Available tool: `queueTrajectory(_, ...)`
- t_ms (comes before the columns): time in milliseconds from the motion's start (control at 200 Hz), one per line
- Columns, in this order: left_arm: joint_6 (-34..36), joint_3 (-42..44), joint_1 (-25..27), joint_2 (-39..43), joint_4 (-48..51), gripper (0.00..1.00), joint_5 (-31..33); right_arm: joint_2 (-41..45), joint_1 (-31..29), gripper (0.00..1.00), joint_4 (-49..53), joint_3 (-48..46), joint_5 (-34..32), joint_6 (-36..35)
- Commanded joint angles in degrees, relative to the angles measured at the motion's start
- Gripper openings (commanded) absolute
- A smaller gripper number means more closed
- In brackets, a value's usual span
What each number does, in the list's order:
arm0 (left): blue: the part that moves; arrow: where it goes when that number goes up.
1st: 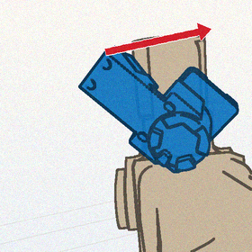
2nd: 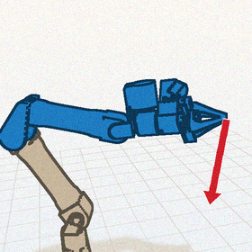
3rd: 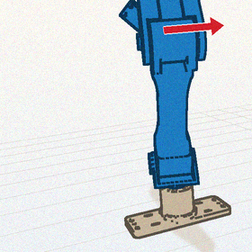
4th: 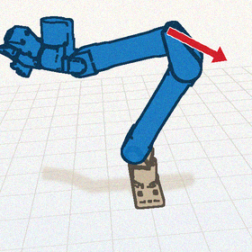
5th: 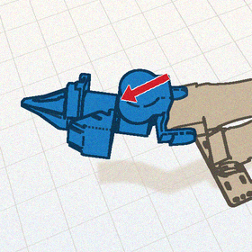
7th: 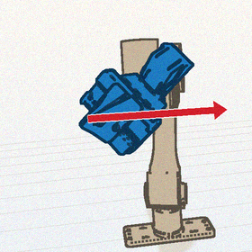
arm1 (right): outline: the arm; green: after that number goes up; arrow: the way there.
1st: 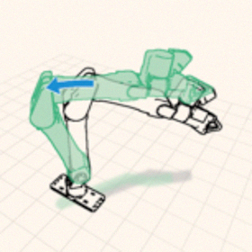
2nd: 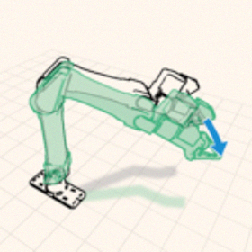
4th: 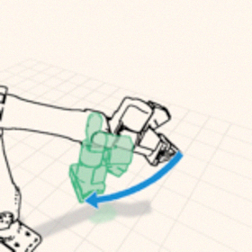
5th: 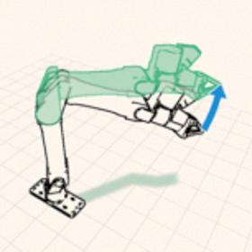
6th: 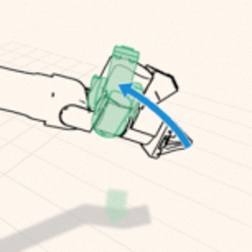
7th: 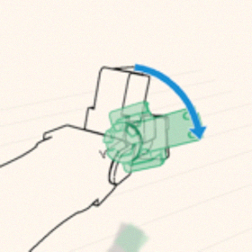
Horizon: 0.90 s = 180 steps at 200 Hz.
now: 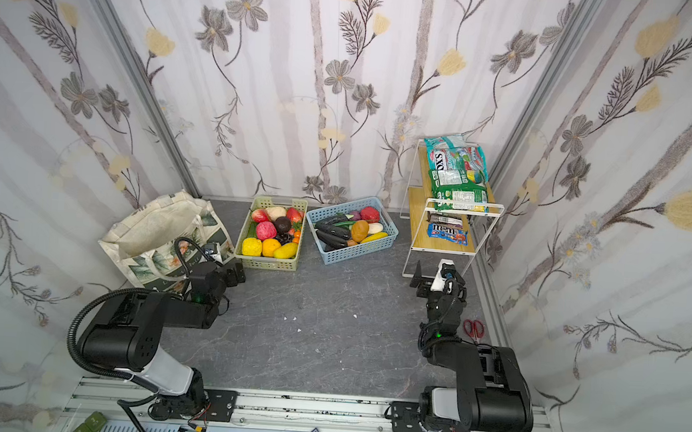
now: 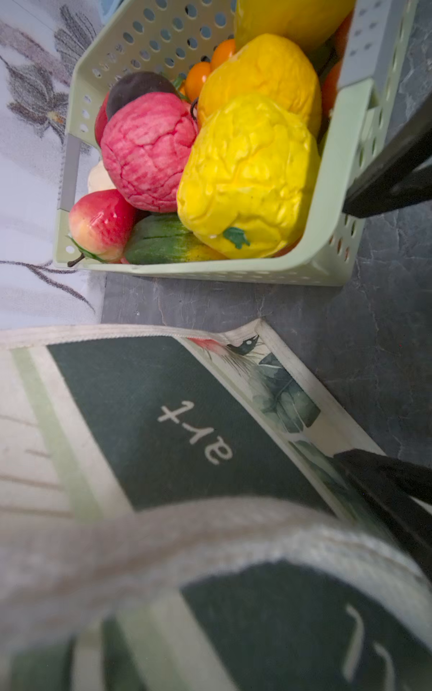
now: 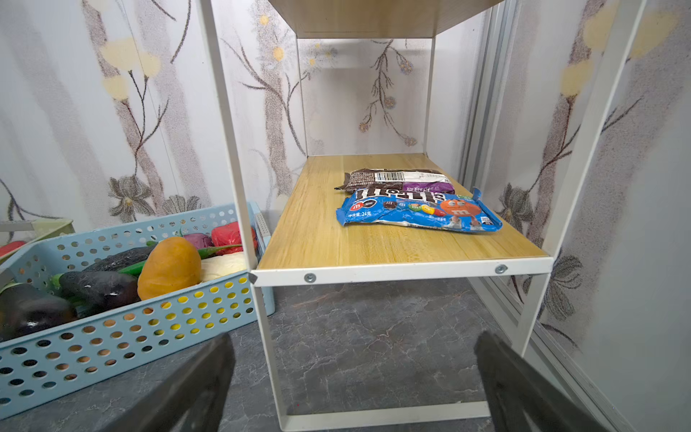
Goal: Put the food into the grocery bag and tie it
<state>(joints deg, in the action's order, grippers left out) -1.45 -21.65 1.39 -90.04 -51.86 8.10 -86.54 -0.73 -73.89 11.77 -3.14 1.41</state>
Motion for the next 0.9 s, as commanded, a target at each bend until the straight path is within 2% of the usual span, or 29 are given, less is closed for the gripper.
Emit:
queueTrajectory(0, 0.8, -0.5, -0.1, 0.0, -1.1, 1.0, -1.6, 0.1, -0.1, 1.0, -0.8, 0.0, 0.8, -0.5)
queueTrajectory(894, 0.1, -0.8, -1.1, 0.0, -0.4, 1.0, -3.8, 0.0, 0.5, 1.0, -0.5, 0.1, 1.6, -0.2)
